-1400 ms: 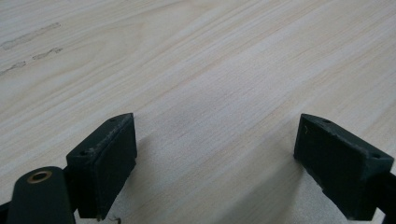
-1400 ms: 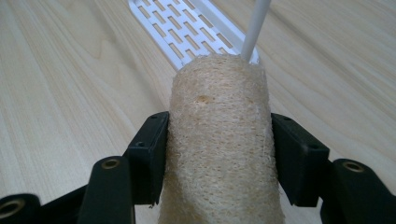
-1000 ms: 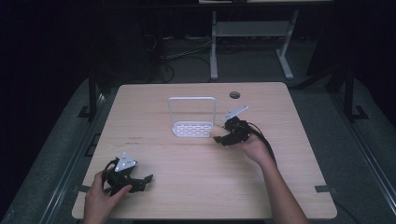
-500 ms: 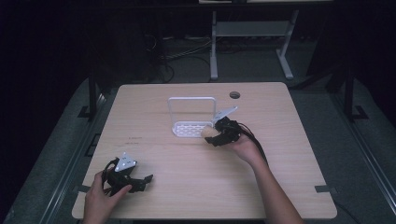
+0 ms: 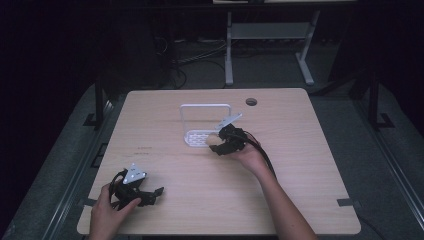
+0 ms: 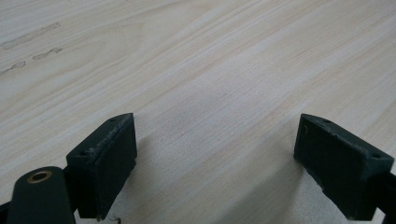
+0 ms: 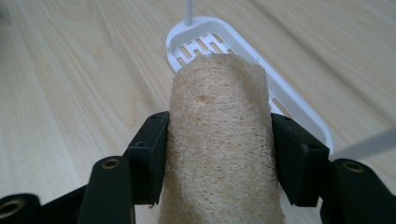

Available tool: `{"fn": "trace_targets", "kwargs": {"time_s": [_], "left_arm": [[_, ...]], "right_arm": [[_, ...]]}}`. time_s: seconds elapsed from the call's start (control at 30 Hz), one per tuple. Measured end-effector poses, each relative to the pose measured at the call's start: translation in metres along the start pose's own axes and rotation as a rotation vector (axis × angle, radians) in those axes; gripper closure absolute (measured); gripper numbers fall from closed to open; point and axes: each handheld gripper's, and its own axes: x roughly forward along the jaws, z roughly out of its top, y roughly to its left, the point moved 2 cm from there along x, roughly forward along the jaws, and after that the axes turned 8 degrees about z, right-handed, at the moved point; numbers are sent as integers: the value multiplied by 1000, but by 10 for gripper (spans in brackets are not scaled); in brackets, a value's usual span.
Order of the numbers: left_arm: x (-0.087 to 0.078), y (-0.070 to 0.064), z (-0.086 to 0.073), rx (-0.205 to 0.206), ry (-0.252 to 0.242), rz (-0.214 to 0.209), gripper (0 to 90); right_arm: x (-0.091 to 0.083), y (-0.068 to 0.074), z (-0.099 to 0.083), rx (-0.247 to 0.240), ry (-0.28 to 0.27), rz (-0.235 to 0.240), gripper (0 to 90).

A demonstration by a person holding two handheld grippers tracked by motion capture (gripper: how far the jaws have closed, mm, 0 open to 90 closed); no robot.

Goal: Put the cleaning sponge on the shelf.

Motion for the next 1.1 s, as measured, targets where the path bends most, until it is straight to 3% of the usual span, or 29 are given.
{"fn": "trace_targets", "kwargs": {"time_s": [0.6,1.1], "left_arm": [[0,0,0,1,0,0,127],[0,0,0,0,-2,1,127]], "right_arm": [[34,-2,25,-22,6,-40,410],[51,-6,27,-24,46,-61,408]]}}
